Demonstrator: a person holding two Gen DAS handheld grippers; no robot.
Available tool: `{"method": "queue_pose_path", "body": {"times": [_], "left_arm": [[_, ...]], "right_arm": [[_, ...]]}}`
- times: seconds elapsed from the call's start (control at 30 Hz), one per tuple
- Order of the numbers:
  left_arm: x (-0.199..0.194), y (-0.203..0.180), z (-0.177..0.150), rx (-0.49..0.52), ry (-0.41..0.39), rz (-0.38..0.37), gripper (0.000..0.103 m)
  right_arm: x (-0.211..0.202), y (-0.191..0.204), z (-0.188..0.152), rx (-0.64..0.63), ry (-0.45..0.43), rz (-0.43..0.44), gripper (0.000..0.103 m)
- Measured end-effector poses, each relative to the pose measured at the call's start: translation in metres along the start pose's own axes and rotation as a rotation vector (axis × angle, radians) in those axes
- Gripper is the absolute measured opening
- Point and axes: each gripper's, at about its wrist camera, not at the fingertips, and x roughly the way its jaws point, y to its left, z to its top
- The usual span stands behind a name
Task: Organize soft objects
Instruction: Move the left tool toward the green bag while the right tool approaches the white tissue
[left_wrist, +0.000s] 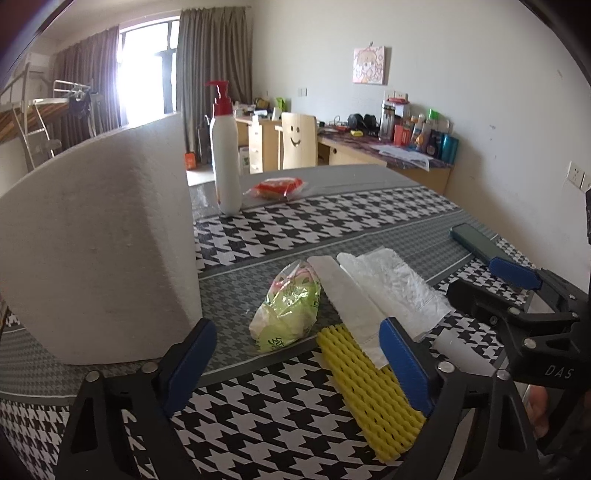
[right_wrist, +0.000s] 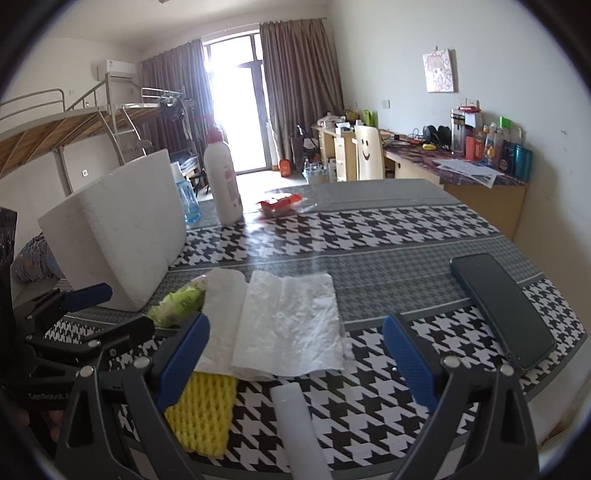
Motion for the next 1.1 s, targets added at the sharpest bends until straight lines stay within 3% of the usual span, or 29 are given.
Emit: {"method": "queue_pose_path", "body": {"times": [0.53, 0.8, 0.93, 1.1], "left_arm": [[0.029, -0.003, 0.004, 0.020, 0.094, 0.035, 0.064], [0.035, 0.001, 0.007, 0.033, 0.116, 0.068, 0.062], [0.044, 0.003, 0.008, 0.045, 0.155, 0.086, 0.051], [0.050, 0.002, 0.007, 0.049, 0.181, 0.084, 0.046]], "right_arm": [[0.019, -0.010, 0.001, 0.031, 0.053, 0.024, 0.097], [0.025, -0.009, -0.001, 0.030, 0.073, 0.040, 0.097], [0.029, -0.009, 0.000, 0.029, 0.083, 0.046, 0.097], [0.034, -0.008, 0.002, 0.030, 0.101, 0.051, 0.097]]}}
